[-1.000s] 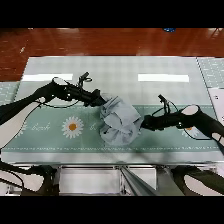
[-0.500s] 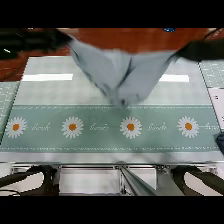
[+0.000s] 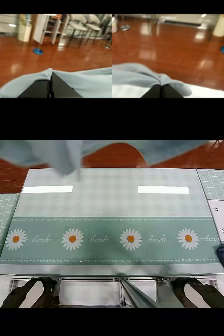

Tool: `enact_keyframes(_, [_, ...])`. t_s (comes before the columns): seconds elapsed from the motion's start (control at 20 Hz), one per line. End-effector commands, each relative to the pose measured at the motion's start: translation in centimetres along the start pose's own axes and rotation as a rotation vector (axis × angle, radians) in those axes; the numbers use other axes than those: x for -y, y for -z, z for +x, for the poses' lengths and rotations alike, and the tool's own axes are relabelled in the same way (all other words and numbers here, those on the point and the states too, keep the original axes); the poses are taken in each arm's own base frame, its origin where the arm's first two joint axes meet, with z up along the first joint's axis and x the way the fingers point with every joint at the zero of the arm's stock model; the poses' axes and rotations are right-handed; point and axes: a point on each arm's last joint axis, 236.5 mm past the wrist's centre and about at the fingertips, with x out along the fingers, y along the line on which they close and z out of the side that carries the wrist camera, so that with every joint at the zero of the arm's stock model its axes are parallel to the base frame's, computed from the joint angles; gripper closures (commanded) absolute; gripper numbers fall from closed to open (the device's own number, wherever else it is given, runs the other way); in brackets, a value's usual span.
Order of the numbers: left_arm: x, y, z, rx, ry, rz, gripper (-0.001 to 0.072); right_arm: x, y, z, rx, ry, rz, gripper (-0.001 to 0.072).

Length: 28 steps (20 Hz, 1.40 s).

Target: Fold the shirts.

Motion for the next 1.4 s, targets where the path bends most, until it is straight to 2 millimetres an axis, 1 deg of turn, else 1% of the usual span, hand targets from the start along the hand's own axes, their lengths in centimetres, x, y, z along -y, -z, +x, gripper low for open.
enact_keyframes(0.0, [4.1, 1.1, -5.0, -0.045, -0.073, 0.134, 0.0694, -0.3, -0.9, -6.1, 0.069, 0.082, -0.036, 0.0689])
enact_keyframes(0.1, [6.9, 3.3, -6.5, -0.118, -0.043, 0.171, 0.0694, -1.0, -0.2, -7.8, 0.059, 0.081, -0.043, 0.0689])
enact_keyframes(0.15, [7.8, 4.3, -7.2, -0.150, -0.032, 0.182, 0.0693, -1.3, 0.3, -8.4, 0.051, 0.080, -0.040, 0.0689])
enact_keyframes(0.2, [8.5, 5.0, -7.8, -0.165, -0.032, 0.172, 0.0693, -1.5, 0.9, -8.7, 0.040, 0.078, -0.037, 0.0689])
enact_keyframes(0.25, [8.8, 5.8, -8.1, -0.177, -0.037, 0.156, 0.0693, -1.5, 1.7, -8.7, 0.018, 0.076, -0.031, 0.0689])
enact_keyframes(0.3, [8.9, 6.8, -8.4, -0.194, -0.036, 0.138, 0.0693, -1.5, 3.0, -8.5, -0.024, 0.074, -0.019, 0.0689])
enact_keyframes(0.35, [8.5, 8.2, -8.4, -0.220, -0.037, 0.096, 0.0693, -1.4, 4.3, -8.0, -0.070, 0.071, -0.009, 0.0689])
enact_keyframes(0.4, [7.8, 9.7, -8.1, -0.244, -0.038, 0.053, 0.0693, -1.2, 5.6, -7.2, -0.111, 0.066, 0.006, 0.0689])
enact_keyframes(0.5, [5.2, 13.6, -7.1, -0.319, -0.046, -0.096, 0.0693, -0.7, 8.3, -4.8, -0.197, 0.053, 0.041, 0.0688])
enact_keyframes(0.55, [3.6, 16.0, -6.4, -0.365, -0.050, -0.175, 0.0693, -0.5, 9.9, -3.3, -0.242, 0.040, 0.063, 0.0689])
enact_keyframes(0.65, [0.0, 21.2, -5.0, -0.445, -0.068, -0.331, 0.0694, -0.3, 13.7, 0.8, -0.349, -0.012, 0.113, 0.0688])
enact_keyframes(0.75, [-4.5, 26.9, -3.3, -0.481, -0.117, -0.486, 0.0693, -0.3, 17.4, 5.9, -0.434, -0.085, 0.155, 0.0689])
enact_keyframes(0.8, [-6.4, 29.5, -2.5, -0.493, -0.139, -0.532, 0.0694, 0.1, 19.3, 8.8, -0.475, -0.105, 0.180, 0.0689])
enact_keyframes(0.85, [-8.1, 32.3, -1.7, -0.508, -0.164, -0.581, 0.0693, 0.8, 21.0, 11.5, -0.515, -0.115, 0.208, 0.0689])
enact_keyframes(0.95, [-10.7, 36.4, 0.3, -0.537, -0.209, -0.637, 0.0693, 2.1, 24.3, 17.2, -0.576, -0.125, 0.283, 0.0689])
enact_keyframes(1.0, [-11.8, 37.7, 1.5, -0.546, -0.231, -0.650, 0.0693, 2.7, 26.2, 20.0, -0.598, -0.132, 0.321, 0.0689])
enact_keyframes(1.05, [-12.9, 39.0, 2.9, -0.554, -0.253, -0.667, 0.0694, 3.0, 28.0, 22.3, -0.621, -0.139, 0.369, 0.0689])
enact_keyframes(1.15, [-14.6, 41.4, 5.6, -0.575, -0.293, -0.682, 0.0693, 3.0, 31.8, 26.4, -0.678, -0.171, 0.478, 0.0688])
enact_keyframes(1.25, [-15.8, 43.2, 8.2, -0.592, -0.321, -0.676, 0.0693, 2.9, 34.2, 29.5, -0.707, -0.197, 0.561, 0.0688])
enact_keyframes(1.3, [-16.3, 43.8, 9.3, -0.601, -0.327, -0.673, 0.0693, 2.9, 35.1, 30.8, -0.718, -0.205, 0.594, 0.0688])
enact_keyframes(1.35, [-16.7, 44.1, 10.4, -0.608, -0.326, -0.672, 0.0693, 3.1, 35.7, 31.7, -0.730, -0.208, 0.621, 0.0687])
